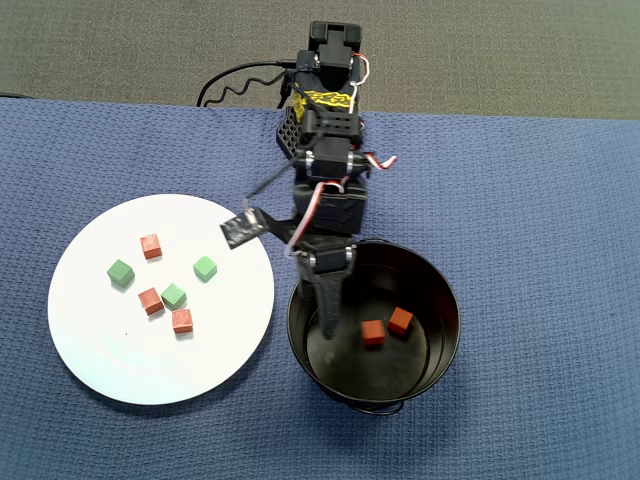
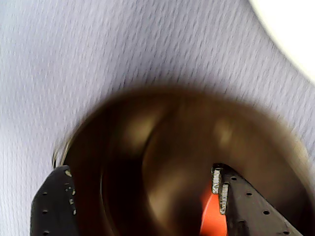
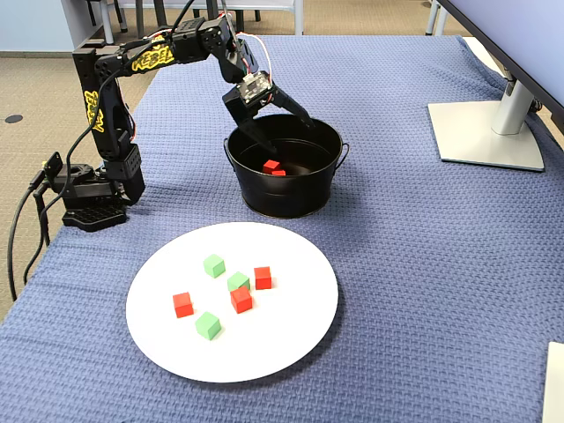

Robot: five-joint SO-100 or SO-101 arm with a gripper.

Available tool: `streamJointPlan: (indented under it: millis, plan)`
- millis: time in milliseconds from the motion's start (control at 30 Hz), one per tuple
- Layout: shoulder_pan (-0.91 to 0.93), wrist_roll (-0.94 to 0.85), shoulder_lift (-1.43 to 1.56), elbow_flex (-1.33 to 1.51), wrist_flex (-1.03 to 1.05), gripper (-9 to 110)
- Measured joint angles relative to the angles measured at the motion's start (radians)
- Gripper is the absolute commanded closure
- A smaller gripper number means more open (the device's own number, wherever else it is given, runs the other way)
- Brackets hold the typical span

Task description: Pick up the red cubes from the white plate and place them in the black recipient

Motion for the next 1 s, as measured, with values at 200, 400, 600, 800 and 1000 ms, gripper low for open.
streamJointPlan:
  millis: [200,400,600,800,1000]
  plan:
    - [0.288,-0.043,0.037,0.067,0.026,85]
    - [0.563,0.006,0.037,0.143,0.005,86]
    - [0.707,-0.052,-0.037,0.173,-0.018,84]
    - [0.758,-0.304,-0.133,0.233,-0.092,82]
    - [0.815,-0.64,-0.225,0.236,-0.164,80]
